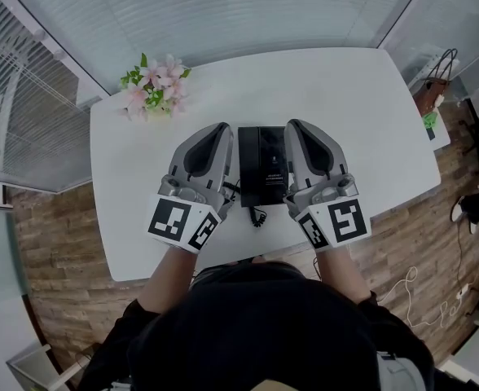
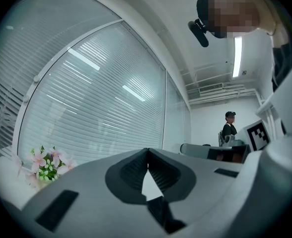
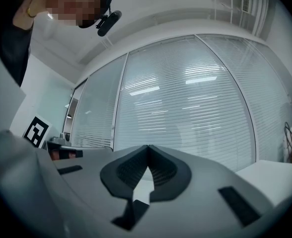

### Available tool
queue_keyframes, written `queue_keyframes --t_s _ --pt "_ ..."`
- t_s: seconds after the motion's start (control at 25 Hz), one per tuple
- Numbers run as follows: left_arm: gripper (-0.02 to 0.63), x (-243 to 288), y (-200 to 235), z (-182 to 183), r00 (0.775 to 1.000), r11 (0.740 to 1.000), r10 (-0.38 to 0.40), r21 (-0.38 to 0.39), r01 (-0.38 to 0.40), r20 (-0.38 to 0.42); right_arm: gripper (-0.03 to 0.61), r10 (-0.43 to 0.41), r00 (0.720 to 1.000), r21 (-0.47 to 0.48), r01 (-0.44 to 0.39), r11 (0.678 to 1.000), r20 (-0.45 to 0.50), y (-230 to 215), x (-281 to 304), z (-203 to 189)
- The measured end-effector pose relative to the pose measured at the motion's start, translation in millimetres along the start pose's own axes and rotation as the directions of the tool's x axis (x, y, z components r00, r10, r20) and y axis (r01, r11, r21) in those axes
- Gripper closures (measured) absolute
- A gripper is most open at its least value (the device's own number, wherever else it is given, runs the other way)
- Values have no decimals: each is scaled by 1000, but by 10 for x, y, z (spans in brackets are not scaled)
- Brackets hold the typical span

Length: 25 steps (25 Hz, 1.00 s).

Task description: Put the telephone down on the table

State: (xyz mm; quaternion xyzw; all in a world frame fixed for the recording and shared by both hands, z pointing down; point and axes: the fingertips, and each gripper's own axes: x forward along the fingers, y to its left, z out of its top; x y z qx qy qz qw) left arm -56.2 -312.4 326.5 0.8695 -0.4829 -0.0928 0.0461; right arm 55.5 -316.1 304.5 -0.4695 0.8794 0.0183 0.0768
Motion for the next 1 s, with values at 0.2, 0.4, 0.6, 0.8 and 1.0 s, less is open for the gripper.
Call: queue_keyframes --t_s 0.2,0.4,0.6,0.8,1.0 --pt "600 -14 -2 13 1000 1000 3 8 -3 3 574 9 1000 -5 -9 1000 -1 14 -2 14" --pt "600 -17 5 15 1000 1000 5 9 -5 3 574 10 1000 -2 -10 1000 2 16 -4 19" --pt "600 -32 3 -17 1000 1000 10 7 -10 -5 574 7 1000 -4 -7 1000 2 11 -13 19" --pt "600 -40 -28 -64 1000 1000 8 13 -7 -21 574 2 1000 -7 -2 1000 -2 -6 -26 7" --pt "600 -34 -52 -93 1000 1000 1 19 -1 -24 574 -4 1000 -11 4 1000 2 -29 -39 0"
